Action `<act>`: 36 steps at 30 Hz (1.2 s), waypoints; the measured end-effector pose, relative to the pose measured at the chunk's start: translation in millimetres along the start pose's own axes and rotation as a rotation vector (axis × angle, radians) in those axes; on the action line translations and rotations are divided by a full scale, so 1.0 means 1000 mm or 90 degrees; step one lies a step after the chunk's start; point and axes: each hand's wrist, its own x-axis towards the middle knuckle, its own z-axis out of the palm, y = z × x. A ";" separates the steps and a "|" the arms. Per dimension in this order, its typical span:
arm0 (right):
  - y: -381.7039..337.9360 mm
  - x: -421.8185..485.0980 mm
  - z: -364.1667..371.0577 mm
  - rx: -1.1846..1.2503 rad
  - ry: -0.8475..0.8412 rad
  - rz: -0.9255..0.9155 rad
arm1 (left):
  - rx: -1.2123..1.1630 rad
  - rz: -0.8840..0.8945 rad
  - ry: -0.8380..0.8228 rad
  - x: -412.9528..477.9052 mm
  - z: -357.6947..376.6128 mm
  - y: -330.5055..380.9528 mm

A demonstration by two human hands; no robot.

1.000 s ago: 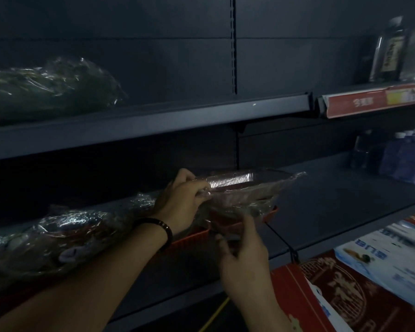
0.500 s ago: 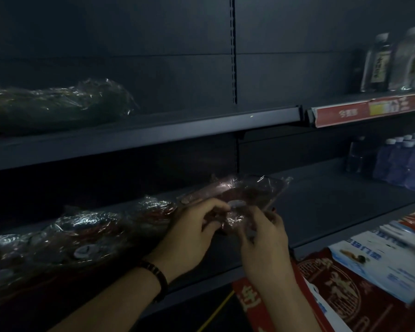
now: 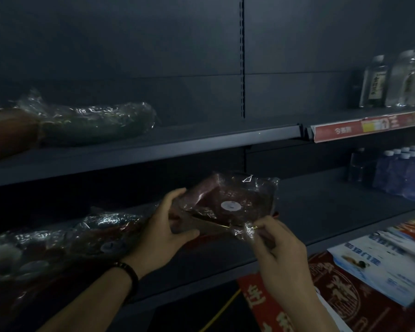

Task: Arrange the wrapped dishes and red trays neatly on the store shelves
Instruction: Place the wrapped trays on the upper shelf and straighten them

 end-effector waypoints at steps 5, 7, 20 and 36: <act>-0.029 -0.015 -0.016 0.077 -0.072 0.006 | 0.022 -0.012 -0.077 -0.028 -0.043 0.024; -0.045 -0.021 -0.021 0.086 -0.093 -0.006 | 0.029 -0.006 -0.066 -0.045 -0.060 0.032; -0.152 -0.052 0.003 0.106 -0.261 -0.036 | -0.014 -0.044 0.153 -0.164 -0.151 0.085; -0.305 -0.084 0.035 0.283 -0.426 -0.164 | 0.155 -0.091 0.379 -0.322 -0.265 0.183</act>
